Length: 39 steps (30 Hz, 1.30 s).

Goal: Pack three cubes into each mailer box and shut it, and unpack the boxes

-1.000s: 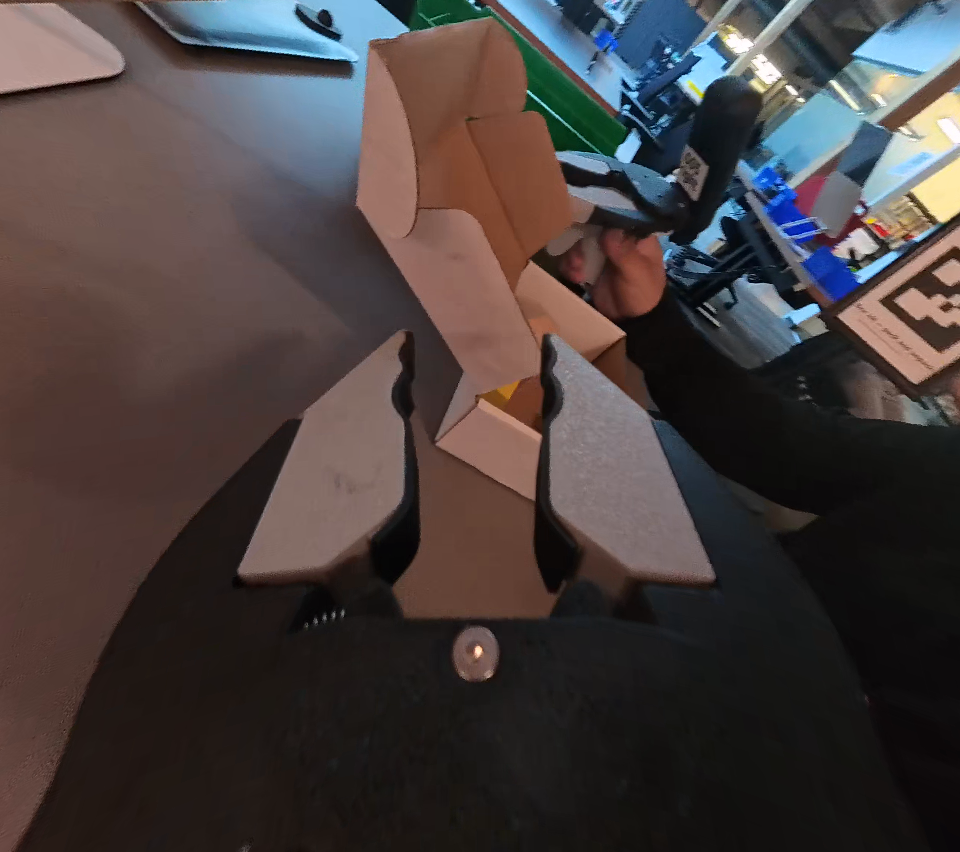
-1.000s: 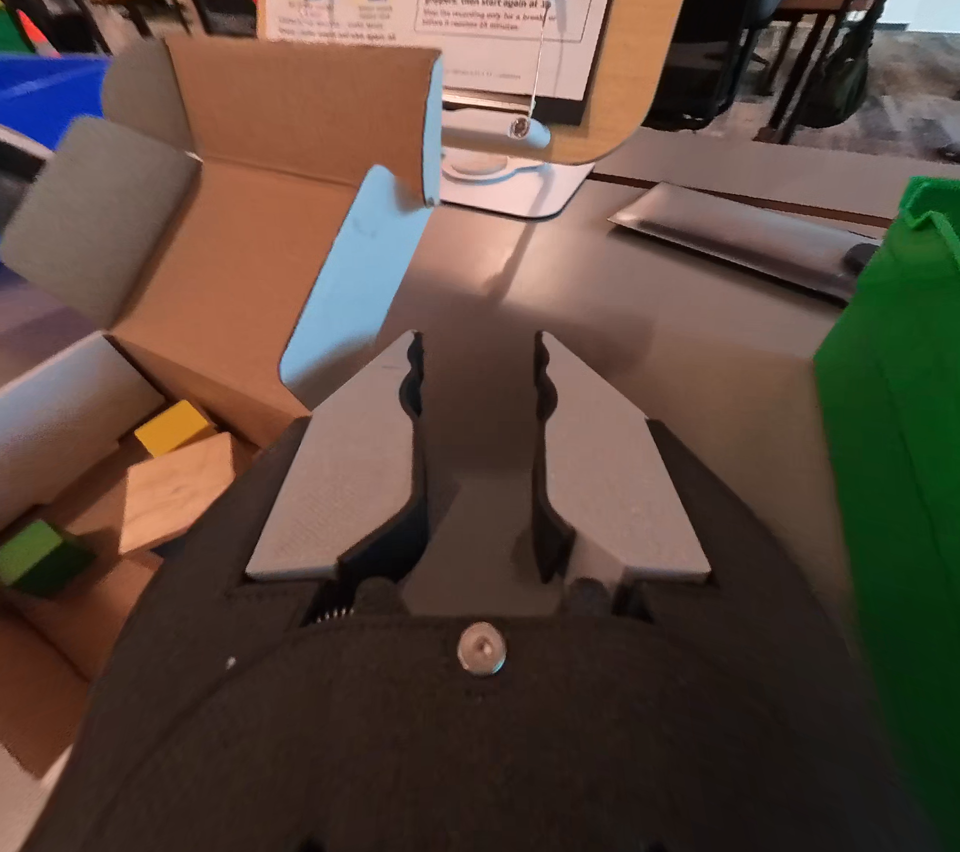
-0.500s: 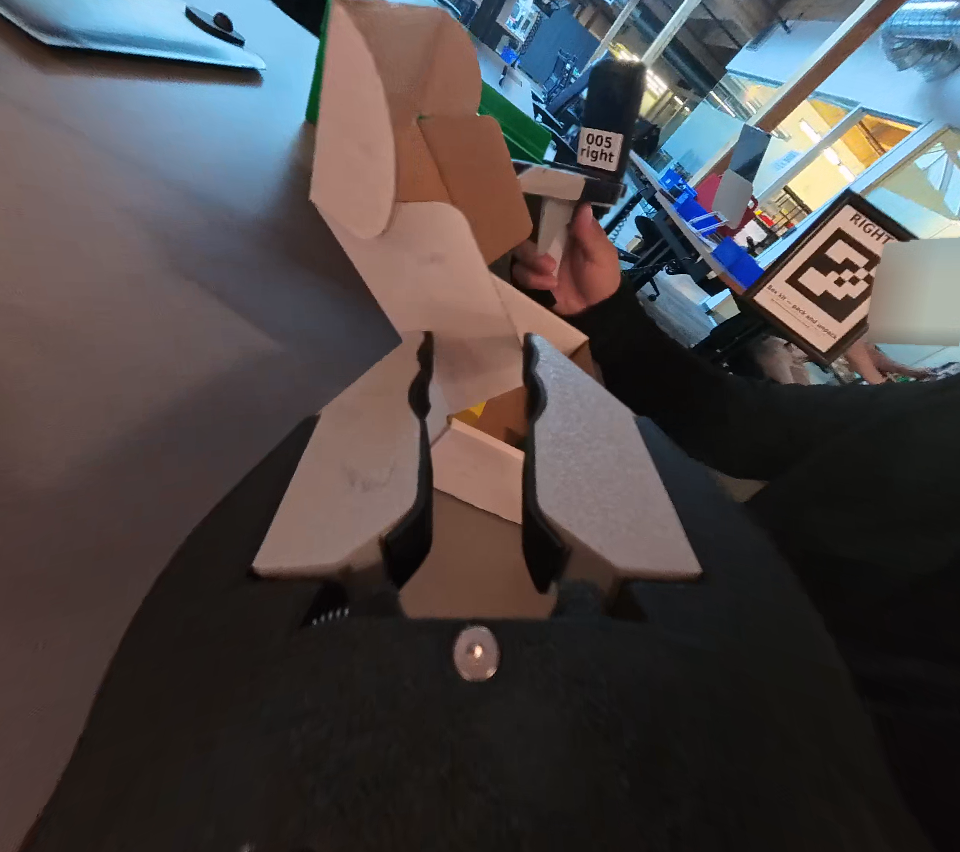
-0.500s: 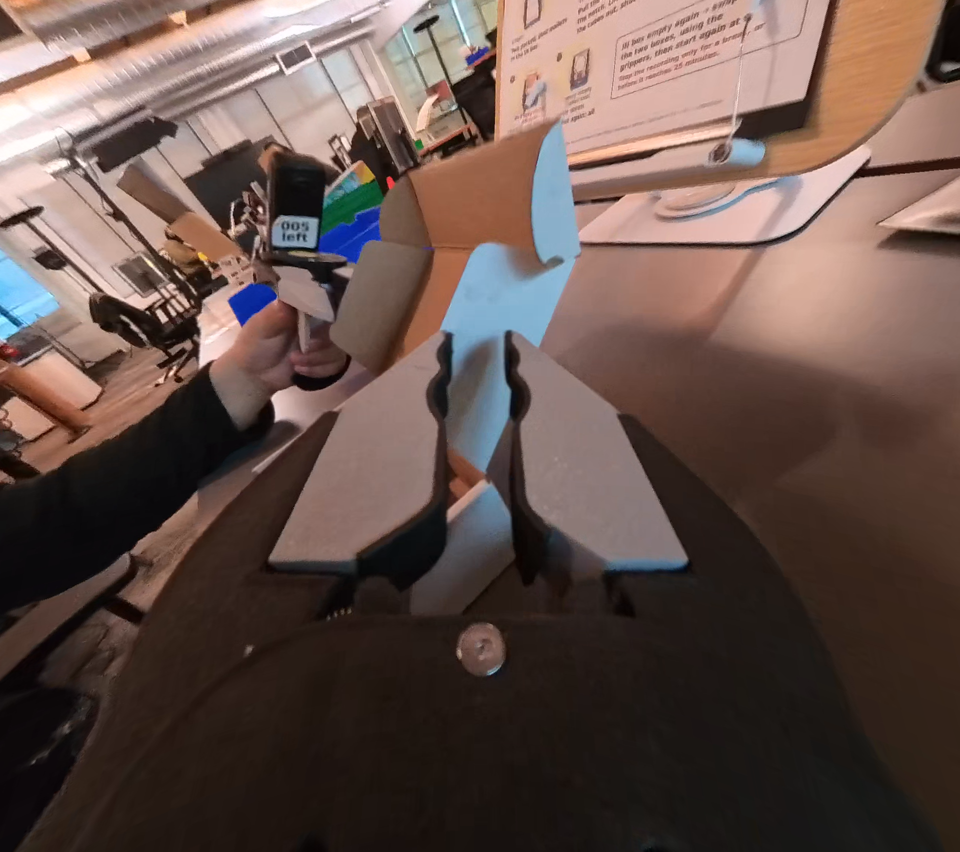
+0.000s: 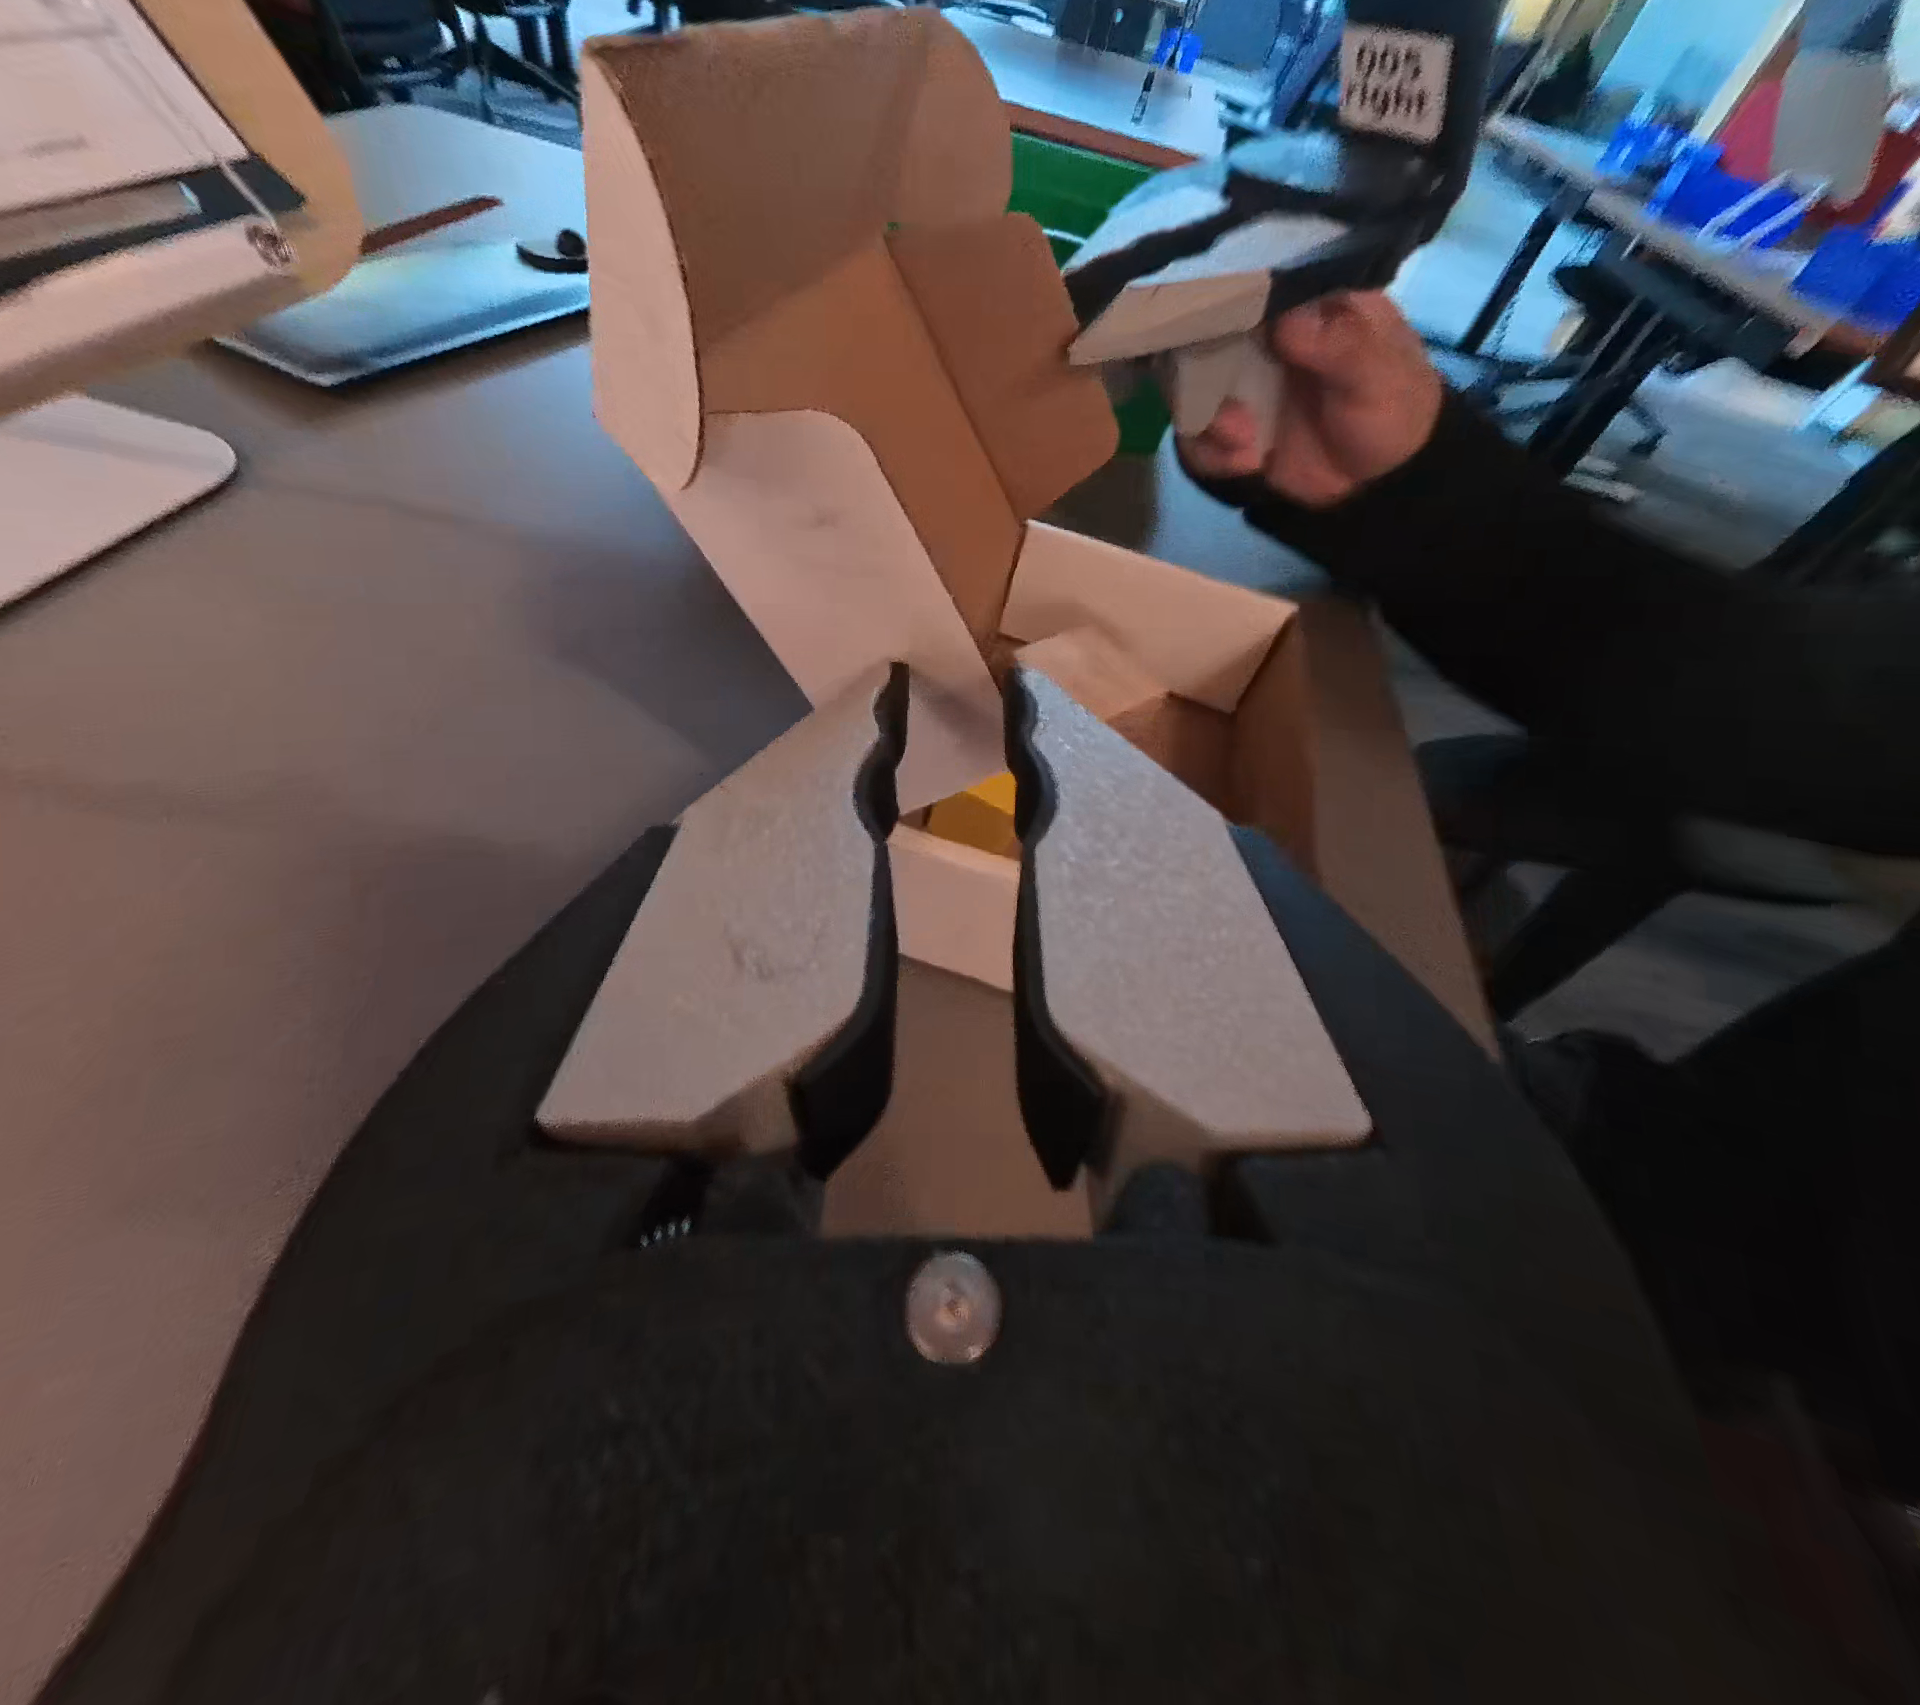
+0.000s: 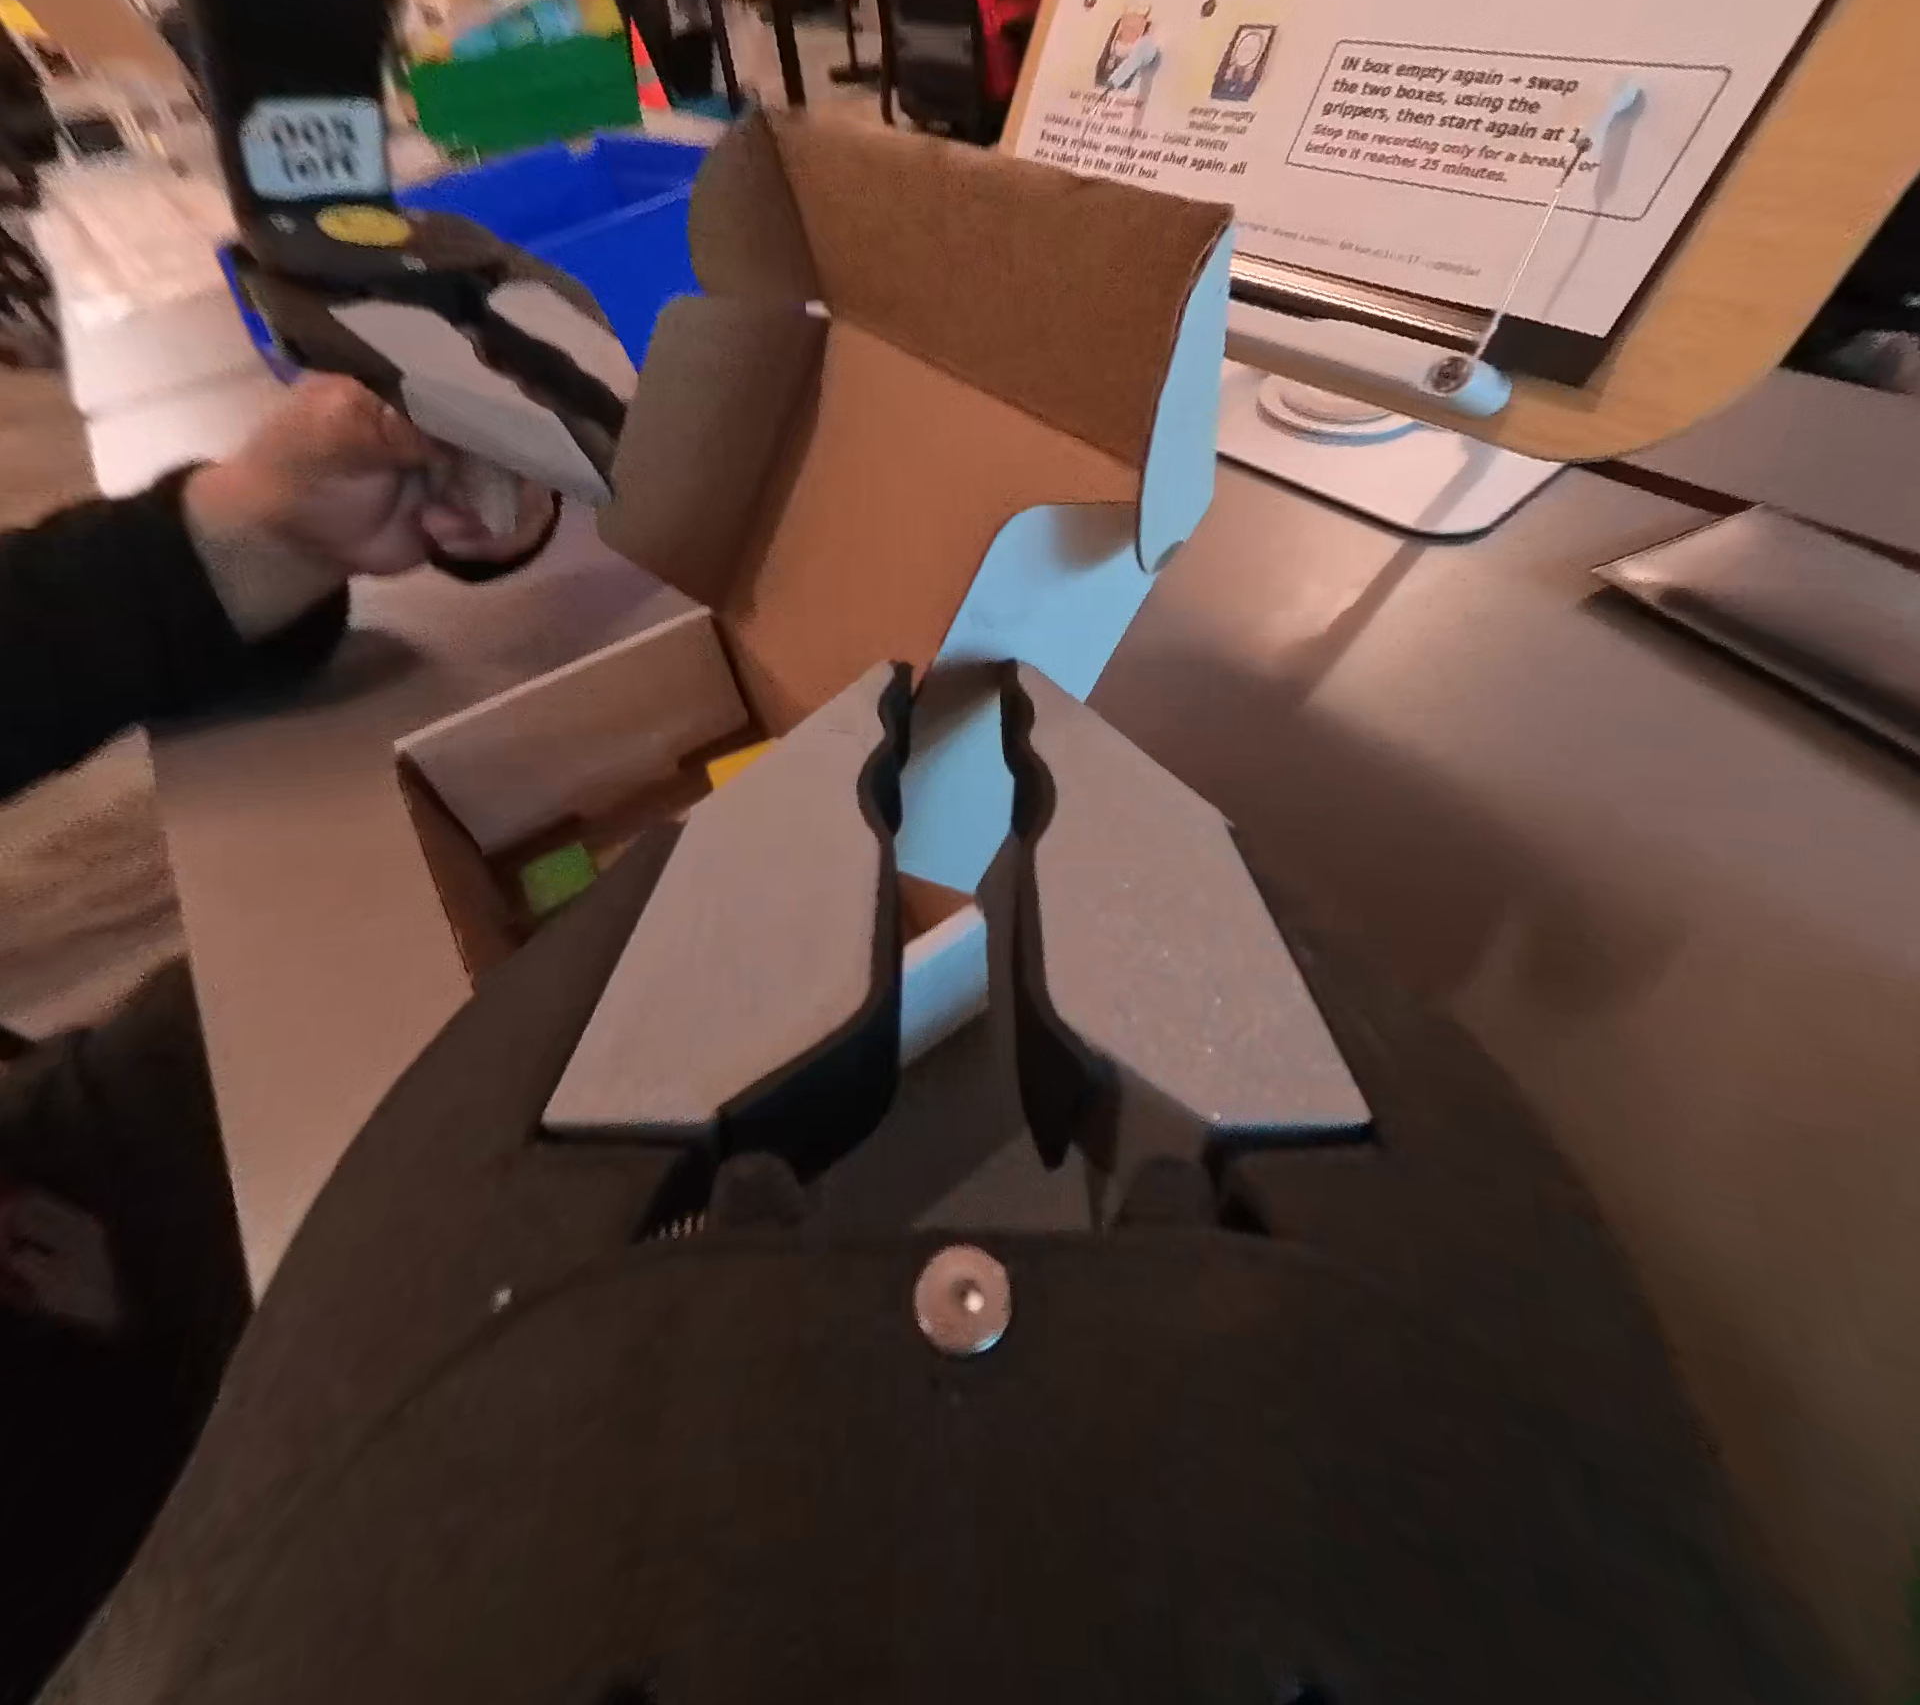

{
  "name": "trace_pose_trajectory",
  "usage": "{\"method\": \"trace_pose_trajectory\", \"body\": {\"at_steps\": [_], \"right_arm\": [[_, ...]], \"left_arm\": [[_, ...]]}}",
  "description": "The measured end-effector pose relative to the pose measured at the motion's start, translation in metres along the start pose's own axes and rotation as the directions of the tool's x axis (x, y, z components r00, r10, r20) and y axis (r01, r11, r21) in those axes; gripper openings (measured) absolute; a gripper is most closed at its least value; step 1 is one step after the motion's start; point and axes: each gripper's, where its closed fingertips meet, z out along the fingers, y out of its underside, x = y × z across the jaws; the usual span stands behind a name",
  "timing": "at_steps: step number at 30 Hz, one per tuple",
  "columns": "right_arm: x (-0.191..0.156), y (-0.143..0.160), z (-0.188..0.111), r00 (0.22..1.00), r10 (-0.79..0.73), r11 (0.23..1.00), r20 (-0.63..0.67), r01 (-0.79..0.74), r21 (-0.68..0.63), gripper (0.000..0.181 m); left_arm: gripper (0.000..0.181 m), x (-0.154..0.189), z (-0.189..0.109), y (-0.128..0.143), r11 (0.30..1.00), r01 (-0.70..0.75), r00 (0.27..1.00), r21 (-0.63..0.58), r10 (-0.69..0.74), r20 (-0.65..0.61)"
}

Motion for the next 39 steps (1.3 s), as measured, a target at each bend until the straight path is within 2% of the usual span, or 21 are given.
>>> {"method": "trace_pose_trajectory", "body": {"at_steps": [3,4,6,12,16,19,21,24,27,28,30,32,35,38,39], "right_arm": [[-0.01,0.004,-0.007,0.992,-0.122,0.991,-0.017,0.121,-0.061,0.015],[-0.016,0.006,-0.01,0.987,-0.16,0.984,0.004,0.159,-0.078,0.015],[-0.029,0.012,-0.014,0.976,-0.211,0.97,0.06,0.216,-0.111,0.013],[-0.037,0.037,-0.019,0.954,-0.277,0.933,0.117,0.296,-0.204,0.012],[-0.049,0.053,-0.031,0.931,-0.303,0.896,0.204,0.351,-0.271,0.014],[-0.058,0.058,-0.046,0.911,-0.313,0.876,0.268,0.386,-0.289,0.013],[-0.066,0.059,-0.057,0.905,-0.274,0.882,0.325,0.371,-0.291,0.023],[-0.062,0.047,-0.061,0.92,-0.251,0.91,0.301,0.33,-0.25,0.038],[-0.047,0.029,-0.055,0.949,-0.238,0.943,0.206,0.276,-0.185,0.052],[-0.045,0.027,-0.053,0.954,-0.228,0.949,0.195,0.263,-0.176,0.057],[-0.043,0.026,-0.05,0.957,-0.223,0.953,0.185,0.254,-0.164,0.07],[-0.039,0.021,-0.043,0.959,-0.243,0.956,0.144,0.262,-0.135,0.075],[-0.049,0.013,-0.032,0.946,-0.288,0.952,0.148,0.299,-0.059,0.079],[-0.071,0.014,-0.023,0.913,-0.345,0.936,0.219,0.353,0.002,0.084],[-0.077,0.017,-0.021,0.9,-0.367,0.927,0.235,0.374,0.016,0.093]], "left_arm": [[0.016,0.01,0.0,0.004,0.989,-0.147,0.989,-0.013,0.147,0.029],[0.016,0.017,0.0,0.007,0.982,-0.189,0.982,-0.026,0.189,0.003],[0.0,0.036,-0.003,0.018,0.967,-0.249,0.965,-0.054,0.243,-0.096],[0.0,0.053,-0.004,0.041,0.967,-0.23,0.955,-0.107,0.203,-0.217],[0.005,0.078,-0.016,0.049,0.977,-0.165,0.902,-0.134,0.095,-0.421],[0.016,0.077,-0.022,0.041,0.988,-0.118,0.895,-0.105,0.06,-0.442],[0.019,0.077,-0.028,0.031,0.994,-0.09,0.888,-0.054,0.056,-0.457],[0.029,0.07,-0.034,0.015,0.999,-0.047,0.9,0.026,0.054,-0.432],[0.032,0.053,-0.034,0.002,0.995,-0.013,0.934,0.096,0.046,-0.355],[0.042,0.048,-0.034,-0.001,0.993,0.003,0.943,0.115,0.036,-0.33],[0.071,0.045,-0.033,-0.005,0.989,0.047,0.945,0.142,0.002,-0.328],[0.118,0.047,-0.025,0.0,0.992,0.027,0.95,0.124,0.013,-0.313],[0.137,0.058,-0.004,0.028,0.995,-0.103,0.953,0.01,0.101,-0.285],[0.14,0.075,0.011,0.044,0.986,-0.156,0.938,-0.058,0.13,-0.321],[0.144,0.077,0.013,0.046,0.983,-0.169,0.938,-0.065,0.14,-0.318]]}}
